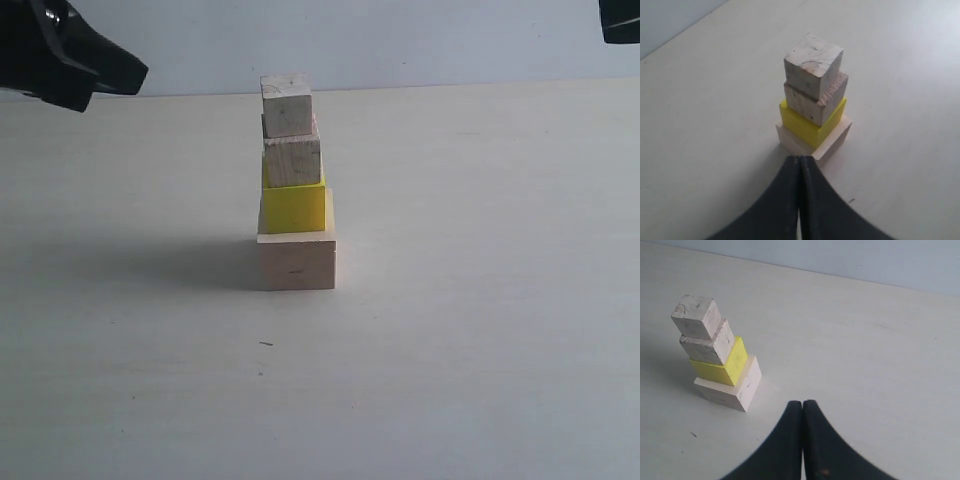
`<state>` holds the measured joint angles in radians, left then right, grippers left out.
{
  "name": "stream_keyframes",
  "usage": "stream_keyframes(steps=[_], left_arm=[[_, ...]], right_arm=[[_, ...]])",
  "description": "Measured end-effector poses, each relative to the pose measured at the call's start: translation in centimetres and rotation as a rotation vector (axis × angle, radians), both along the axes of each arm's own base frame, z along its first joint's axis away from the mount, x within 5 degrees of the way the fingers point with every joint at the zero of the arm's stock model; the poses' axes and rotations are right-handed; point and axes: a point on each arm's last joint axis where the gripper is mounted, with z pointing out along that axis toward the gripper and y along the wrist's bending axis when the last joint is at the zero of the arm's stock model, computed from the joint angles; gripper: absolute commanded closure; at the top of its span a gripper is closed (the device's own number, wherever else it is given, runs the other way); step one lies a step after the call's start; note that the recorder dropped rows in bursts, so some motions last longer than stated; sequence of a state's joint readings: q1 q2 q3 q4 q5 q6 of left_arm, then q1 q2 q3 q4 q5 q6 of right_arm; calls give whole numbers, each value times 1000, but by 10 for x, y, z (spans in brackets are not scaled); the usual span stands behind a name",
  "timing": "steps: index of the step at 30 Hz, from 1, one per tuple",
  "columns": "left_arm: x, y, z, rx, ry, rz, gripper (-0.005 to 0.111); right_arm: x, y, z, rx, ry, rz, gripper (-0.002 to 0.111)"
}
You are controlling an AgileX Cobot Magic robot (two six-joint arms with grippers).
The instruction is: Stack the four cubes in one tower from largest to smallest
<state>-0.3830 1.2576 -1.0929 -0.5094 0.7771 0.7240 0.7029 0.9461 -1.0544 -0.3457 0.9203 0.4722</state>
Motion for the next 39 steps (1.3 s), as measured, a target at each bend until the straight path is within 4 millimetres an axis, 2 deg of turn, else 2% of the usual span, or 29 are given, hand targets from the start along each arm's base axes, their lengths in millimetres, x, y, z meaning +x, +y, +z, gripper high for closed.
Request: stream_keyframes(steps=[6,11,17,20,26,31,35,39], left_arm=[[5,6,3,68,-97,22,107],[-3,13,22,61,-224,49,107],[-34,28,54,12,-363,67,107],[-52,43,71,-17,-439,112,107],[-80,83,96,-71,-549,314,107],[-108,104,112,-156,-624,488,107],[-134,112,105,-204,-690,602,107],[-158,117,75,-208,-726,687,107]], right_arm=[[0,0,0,1,1,-1,108],[0,0,0,1,1,-1,108],[0,0,0,1,1,-1,108],[0,0,0,1,1,-1,108],[0,0,0,1,1,-1,108],[0,0,0,2,2,0,108],[0,0,0,2,2,0,108],[0,0,0,2,2,0,108]])
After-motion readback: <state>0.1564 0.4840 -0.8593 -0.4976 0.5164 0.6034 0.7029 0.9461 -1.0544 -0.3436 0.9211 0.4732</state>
